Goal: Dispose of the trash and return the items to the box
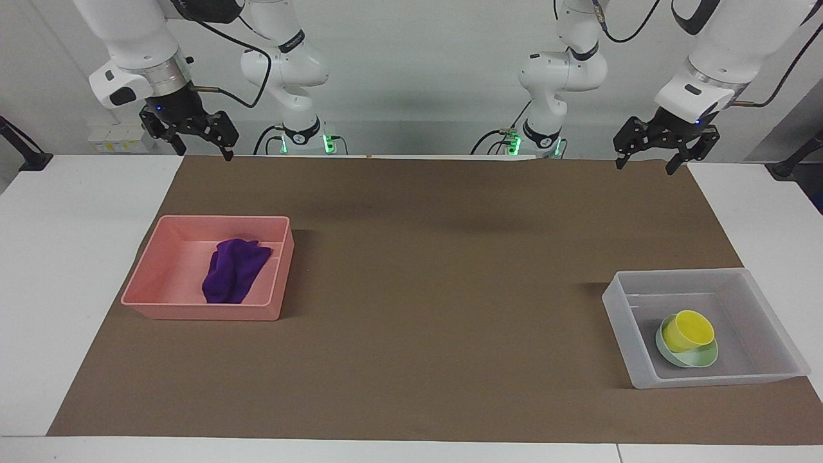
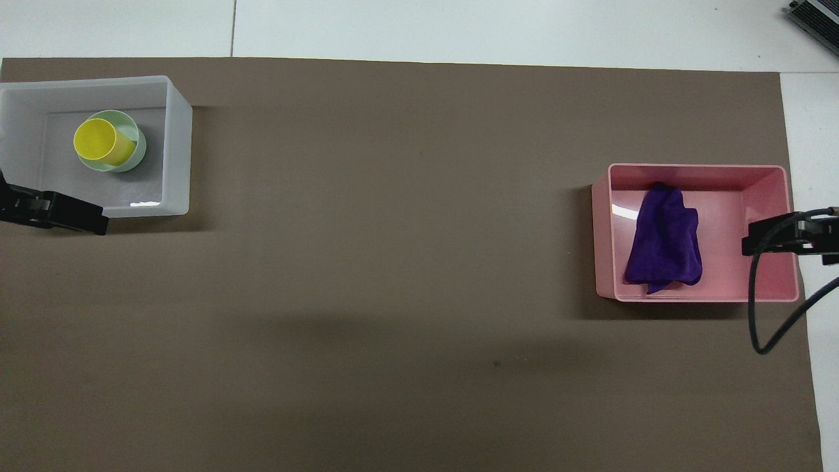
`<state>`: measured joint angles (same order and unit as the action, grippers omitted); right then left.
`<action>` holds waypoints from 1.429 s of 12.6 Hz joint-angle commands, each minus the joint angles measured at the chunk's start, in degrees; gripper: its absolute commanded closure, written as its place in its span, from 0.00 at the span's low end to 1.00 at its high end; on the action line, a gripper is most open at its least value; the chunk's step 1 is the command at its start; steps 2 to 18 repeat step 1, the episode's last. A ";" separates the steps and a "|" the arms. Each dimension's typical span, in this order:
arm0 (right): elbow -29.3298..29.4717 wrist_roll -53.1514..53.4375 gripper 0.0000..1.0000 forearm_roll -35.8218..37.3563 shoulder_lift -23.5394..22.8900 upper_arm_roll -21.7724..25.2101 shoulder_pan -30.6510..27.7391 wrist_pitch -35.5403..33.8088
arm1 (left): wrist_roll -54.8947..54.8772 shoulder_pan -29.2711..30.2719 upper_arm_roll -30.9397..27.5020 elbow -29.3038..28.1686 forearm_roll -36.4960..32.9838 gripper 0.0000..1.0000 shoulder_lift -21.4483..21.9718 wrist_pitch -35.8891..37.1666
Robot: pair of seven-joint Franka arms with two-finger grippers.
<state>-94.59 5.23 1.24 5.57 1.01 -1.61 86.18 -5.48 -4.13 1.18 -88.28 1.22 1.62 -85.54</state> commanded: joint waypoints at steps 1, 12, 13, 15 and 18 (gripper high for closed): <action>-2.44 -1.63 0.00 -0.97 1.82 -0.22 -0.50 1.62 | 0.82 -0.70 -0.57 -0.41 -1.31 0.00 0.84 1.07; -2.44 -1.63 0.00 -0.97 1.82 -0.22 -0.50 1.62 | 0.82 -0.70 -0.57 -0.41 -1.31 0.00 0.84 1.07; -2.44 -1.63 0.00 -0.97 1.82 -0.22 -0.50 1.62 | 0.82 -0.70 -0.57 -0.41 -1.31 0.00 0.84 1.07; -2.44 -1.63 0.00 -0.97 1.82 -0.22 -0.50 1.62 | 0.82 -0.70 -0.57 -0.41 -1.31 0.00 0.84 1.07; -2.44 -1.63 0.00 -0.97 1.82 -0.22 -0.50 1.62 | 0.82 -0.70 -0.57 -0.41 -1.31 0.00 0.84 1.07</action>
